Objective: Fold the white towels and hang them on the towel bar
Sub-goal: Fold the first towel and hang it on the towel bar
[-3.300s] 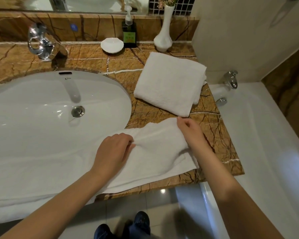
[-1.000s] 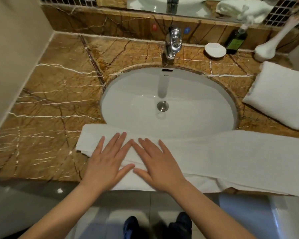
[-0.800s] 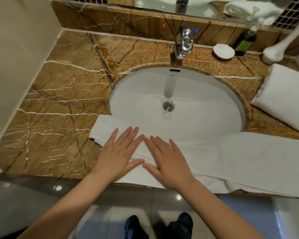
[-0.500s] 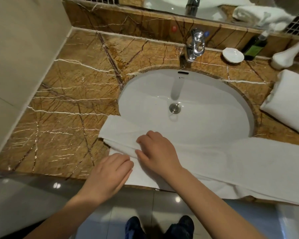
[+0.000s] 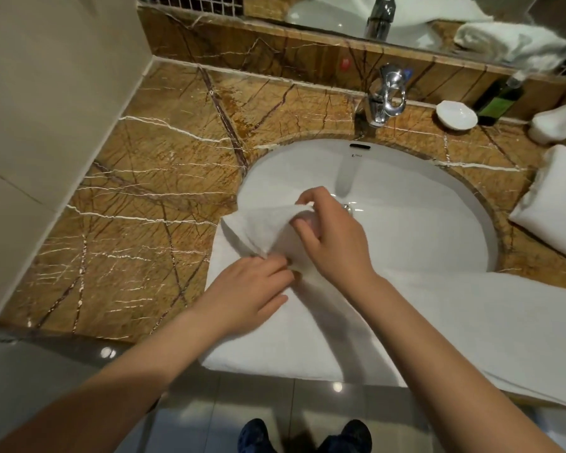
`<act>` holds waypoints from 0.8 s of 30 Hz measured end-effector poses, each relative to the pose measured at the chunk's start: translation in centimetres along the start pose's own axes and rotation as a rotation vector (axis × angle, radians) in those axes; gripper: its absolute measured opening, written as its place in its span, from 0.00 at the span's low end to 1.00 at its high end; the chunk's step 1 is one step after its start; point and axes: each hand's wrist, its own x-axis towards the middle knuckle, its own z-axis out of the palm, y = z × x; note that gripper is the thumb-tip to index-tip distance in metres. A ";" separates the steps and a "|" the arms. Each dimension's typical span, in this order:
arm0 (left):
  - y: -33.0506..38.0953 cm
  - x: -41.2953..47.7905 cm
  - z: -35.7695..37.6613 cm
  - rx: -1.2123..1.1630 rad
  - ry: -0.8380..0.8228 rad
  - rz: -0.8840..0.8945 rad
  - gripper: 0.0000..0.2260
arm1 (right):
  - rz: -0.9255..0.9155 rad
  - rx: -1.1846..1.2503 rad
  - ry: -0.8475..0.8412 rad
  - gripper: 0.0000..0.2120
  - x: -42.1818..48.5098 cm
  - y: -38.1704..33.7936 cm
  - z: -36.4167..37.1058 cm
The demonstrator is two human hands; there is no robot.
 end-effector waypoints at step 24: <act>-5.9 -0.6 -2.7 -0.741 0.317 -0.872 0.21 | -0.309 -0.342 -0.156 0.22 -8.2 -1.7 4.8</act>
